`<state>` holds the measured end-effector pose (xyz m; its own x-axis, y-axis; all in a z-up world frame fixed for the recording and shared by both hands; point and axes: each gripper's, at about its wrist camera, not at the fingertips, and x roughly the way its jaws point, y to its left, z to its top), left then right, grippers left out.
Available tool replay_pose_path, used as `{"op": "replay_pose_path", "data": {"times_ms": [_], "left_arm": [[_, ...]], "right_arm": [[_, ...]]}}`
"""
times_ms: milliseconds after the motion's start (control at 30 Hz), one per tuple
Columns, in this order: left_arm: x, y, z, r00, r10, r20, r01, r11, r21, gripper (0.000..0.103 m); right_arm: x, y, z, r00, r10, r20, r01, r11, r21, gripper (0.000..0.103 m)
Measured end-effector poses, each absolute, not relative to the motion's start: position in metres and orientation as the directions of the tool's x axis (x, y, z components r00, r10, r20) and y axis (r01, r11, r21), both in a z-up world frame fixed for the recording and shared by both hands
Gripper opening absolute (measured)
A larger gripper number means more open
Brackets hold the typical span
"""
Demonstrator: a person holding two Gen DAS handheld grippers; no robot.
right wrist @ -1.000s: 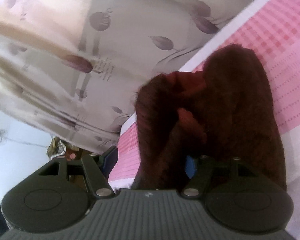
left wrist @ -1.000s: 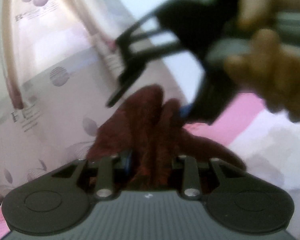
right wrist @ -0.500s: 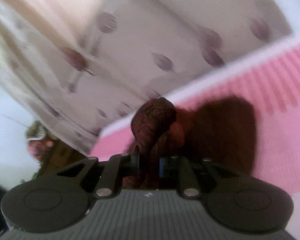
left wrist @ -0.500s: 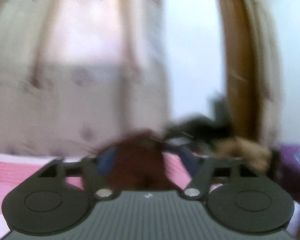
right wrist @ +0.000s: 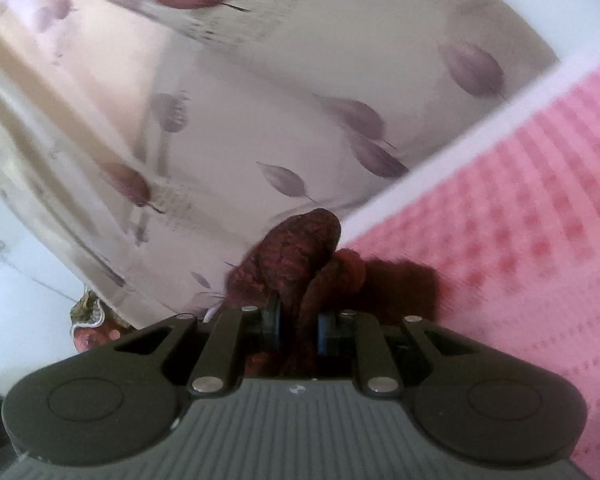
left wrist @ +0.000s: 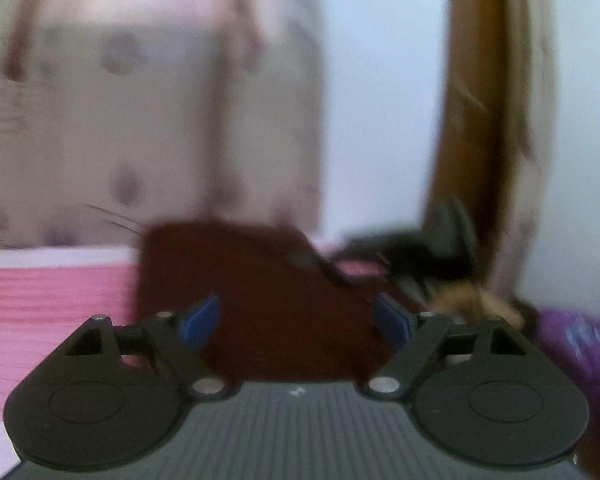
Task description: Fold small clothes
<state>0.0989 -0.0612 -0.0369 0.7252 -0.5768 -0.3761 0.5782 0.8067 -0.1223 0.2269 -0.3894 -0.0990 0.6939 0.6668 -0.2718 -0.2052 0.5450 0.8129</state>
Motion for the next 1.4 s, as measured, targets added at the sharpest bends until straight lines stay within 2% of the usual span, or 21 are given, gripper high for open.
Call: {"op": "replay_pose_path", "data": {"times_ms": [67, 100, 200, 300, 433, 533, 667, 700, 767, 800, 967, 1067, 1133, 1267, 1300, 1333, 1367, 1400], "left_arm": [[0.099, -0.079, -0.056, 0.692, -0.568, -0.446, 0.603, 0.794, -0.077, 0.083], [0.097, -0.083, -0.063, 0.683, -0.569, -0.458, 0.614, 0.787, -0.061, 0.083], [0.085, -0.089, -0.076, 0.702, -0.560, -0.440, 0.629, 0.777, 0.015, 0.084], [0.089, -0.089, -0.076, 0.705, -0.567, -0.426, 0.629, 0.778, 0.006, 0.084], [0.085, -0.089, -0.079, 0.707, -0.570, -0.420, 0.625, 0.780, -0.006, 0.085], [0.086, -0.091, -0.081, 0.706, -0.570, -0.420, 0.627, 0.779, -0.004, 0.085], [0.079, -0.090, -0.078, 0.708, -0.567, -0.420, 0.624, 0.781, -0.003, 0.085], [0.079, -0.089, -0.077, 0.708, -0.568, -0.419, 0.622, 0.783, -0.010, 0.085], [0.080, -0.085, -0.076, 0.712, -0.564, -0.419, 0.613, 0.790, -0.021, 0.085], [0.081, -0.083, -0.074, 0.708, -0.567, -0.420, 0.613, 0.790, -0.033, 0.085], [0.079, -0.079, -0.066, 0.691, -0.593, -0.413, 0.614, 0.783, -0.098, 0.085], [0.080, -0.084, -0.069, 0.666, -0.605, -0.437, 0.629, 0.770, -0.108, 0.085], [0.081, -0.088, -0.074, 0.663, -0.596, -0.453, 0.633, 0.770, -0.087, 0.085], [0.080, -0.091, -0.077, 0.672, -0.581, -0.459, 0.632, 0.773, -0.055, 0.087], [0.081, -0.090, -0.077, 0.669, -0.585, -0.458, 0.631, 0.773, -0.065, 0.089], [0.081, -0.089, -0.076, 0.665, -0.592, -0.455, 0.632, 0.771, -0.079, 0.090], [0.081, -0.089, -0.077, 0.664, -0.594, -0.453, 0.631, 0.771, -0.085, 0.090], [0.081, -0.090, -0.077, 0.665, -0.594, -0.453, 0.631, 0.771, -0.085, 0.090]], "right_arm": [[0.224, -0.393, -0.109, 0.691, 0.671, -0.270, -0.179, 0.521, 0.835, 0.034], [0.221, -0.394, -0.109, 0.703, 0.661, -0.264, -0.167, 0.514, 0.842, 0.042], [0.194, -0.414, -0.098, 0.768, 0.603, -0.215, -0.159, 0.505, 0.848, 0.052], [0.158, -0.420, -0.073, 0.788, 0.582, -0.201, -0.236, 0.587, 0.774, 0.053], [0.124, -0.398, -0.054, 0.705, 0.658, -0.264, -0.332, 0.635, 0.698, 0.053], [0.124, -0.380, -0.055, 0.668, 0.660, -0.345, -0.334, 0.680, 0.653, 0.053], [0.139, -0.362, -0.055, 0.639, 0.685, -0.350, -0.340, 0.660, 0.670, 0.053], [0.142, -0.360, -0.055, 0.641, 0.678, -0.359, -0.336, 0.669, 0.663, 0.052], [0.151, -0.354, -0.052, 0.649, 0.661, -0.378, -0.317, 0.686, 0.655, 0.029], [0.151, -0.351, -0.048, 0.667, 0.643, -0.378, -0.318, 0.703, 0.636, 0.013], [0.112, -0.365, -0.030, 0.782, 0.554, -0.286, -0.330, 0.757, 0.565, 0.012], [0.104, -0.374, -0.051, 0.797, 0.504, -0.331, -0.257, 0.781, 0.569, 0.011], [0.105, -0.382, -0.073, 0.785, 0.511, -0.352, -0.212, 0.754, 0.622, 0.011], [0.109, -0.382, -0.079, 0.779, 0.531, -0.334, -0.190, 0.707, 0.681, 0.013], [0.110, -0.384, -0.076, 0.790, 0.516, -0.330, -0.175, 0.706, 0.686, 0.026], [0.113, -0.384, -0.071, 0.802, 0.493, -0.337, -0.154, 0.717, 0.680, 0.048], [0.116, -0.384, -0.067, 0.809, 0.474, -0.347, -0.143, 0.732, 0.666, 0.057], [0.121, -0.385, -0.063, 0.808, 0.466, -0.359, -0.140, 0.745, 0.652, 0.080]]}}
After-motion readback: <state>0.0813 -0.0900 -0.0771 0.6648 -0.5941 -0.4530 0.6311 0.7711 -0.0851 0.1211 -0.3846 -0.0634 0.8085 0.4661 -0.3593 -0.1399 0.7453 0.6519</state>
